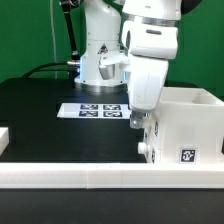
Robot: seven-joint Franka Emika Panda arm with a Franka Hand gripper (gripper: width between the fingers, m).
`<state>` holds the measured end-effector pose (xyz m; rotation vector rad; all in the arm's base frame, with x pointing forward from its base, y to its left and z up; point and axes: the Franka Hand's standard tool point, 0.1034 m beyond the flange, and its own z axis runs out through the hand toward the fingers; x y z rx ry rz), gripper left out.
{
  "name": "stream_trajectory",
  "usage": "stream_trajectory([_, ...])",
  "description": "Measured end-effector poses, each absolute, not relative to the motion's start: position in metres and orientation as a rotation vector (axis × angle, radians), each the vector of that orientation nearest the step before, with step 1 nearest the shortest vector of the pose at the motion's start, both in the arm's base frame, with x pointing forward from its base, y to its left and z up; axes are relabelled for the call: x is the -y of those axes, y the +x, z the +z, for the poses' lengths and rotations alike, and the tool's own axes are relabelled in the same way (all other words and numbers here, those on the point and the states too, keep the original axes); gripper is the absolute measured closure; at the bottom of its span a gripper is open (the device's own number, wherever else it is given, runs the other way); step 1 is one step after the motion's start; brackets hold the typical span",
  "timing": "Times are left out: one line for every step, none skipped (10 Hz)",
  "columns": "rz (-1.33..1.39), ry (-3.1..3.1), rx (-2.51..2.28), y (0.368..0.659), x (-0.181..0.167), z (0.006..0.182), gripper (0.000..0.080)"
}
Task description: Assemble drawer
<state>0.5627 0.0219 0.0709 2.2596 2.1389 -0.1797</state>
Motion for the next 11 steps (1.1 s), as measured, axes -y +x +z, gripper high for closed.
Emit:
stream_trajectory([-0.187,2.258,-2.142,0.561,-0.013,0.07,0.0151])
stream_trajectory([-0.2,2.233,-2.175,0.559,0.003,0.068,0.0151])
stream_trajectory([-0.213,2.23,-2.177,0.557,0.025,0.067,0.0151])
stream_trajectory([-0.215,2.245,-2.154,0.557,0.038,0.069,0.0151])
stream_trajectory([-0.19,2.243,-2.134,0.56,0.044,0.075,0.0151])
stream_trajectory([-0.114,2.228,-2.104,0.563,0.043,0.083,0.0151])
stream_trajectory([-0.019,2.216,-2.066,0.561,0.038,0.089,0.0151])
stream_trajectory([0.01,2.22,-2.056,0.551,0.036,0.086,0.0151])
stream_trajectory([-0.002,2.224,-2.059,0.551,0.037,0.085,0.0151])
stream_trajectory([-0.001,2.224,-2.059,0.552,0.037,0.085,0.0151])
stream_trajectory([-0.003,2.224,-2.06,0.551,0.037,0.085,0.0151])
